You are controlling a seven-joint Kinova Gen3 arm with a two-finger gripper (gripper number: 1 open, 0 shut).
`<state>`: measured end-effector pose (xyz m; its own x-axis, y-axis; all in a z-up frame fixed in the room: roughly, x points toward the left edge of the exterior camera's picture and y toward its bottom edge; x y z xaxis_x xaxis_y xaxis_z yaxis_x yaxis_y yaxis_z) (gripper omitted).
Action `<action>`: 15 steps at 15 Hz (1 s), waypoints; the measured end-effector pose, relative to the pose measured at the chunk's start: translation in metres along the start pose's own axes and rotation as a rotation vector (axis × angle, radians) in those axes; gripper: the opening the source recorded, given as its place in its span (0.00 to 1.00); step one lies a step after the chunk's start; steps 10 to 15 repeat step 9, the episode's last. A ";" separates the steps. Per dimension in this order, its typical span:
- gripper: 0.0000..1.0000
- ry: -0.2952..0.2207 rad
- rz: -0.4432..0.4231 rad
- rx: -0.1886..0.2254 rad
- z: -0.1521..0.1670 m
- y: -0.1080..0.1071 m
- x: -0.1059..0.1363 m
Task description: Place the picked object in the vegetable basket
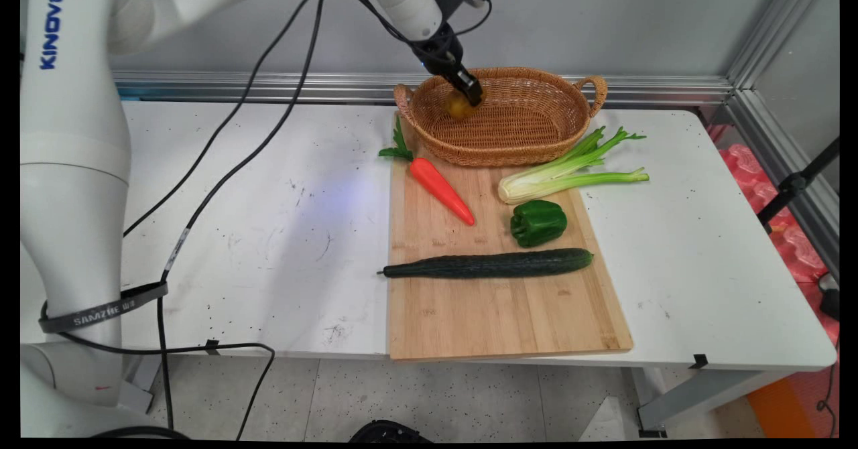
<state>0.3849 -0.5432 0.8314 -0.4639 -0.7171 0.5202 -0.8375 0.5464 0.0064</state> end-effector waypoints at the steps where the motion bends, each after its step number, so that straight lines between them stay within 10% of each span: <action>1: 0.00 -0.008 -0.002 0.000 0.006 -0.001 -0.001; 5: 0.00 -0.030 0.002 0.000 0.024 -0.007 -0.004; 6: 1.00 -0.032 0.006 0.001 0.026 -0.008 -0.005; 15: 1.00 -0.023 0.023 0.001 0.024 -0.010 -0.003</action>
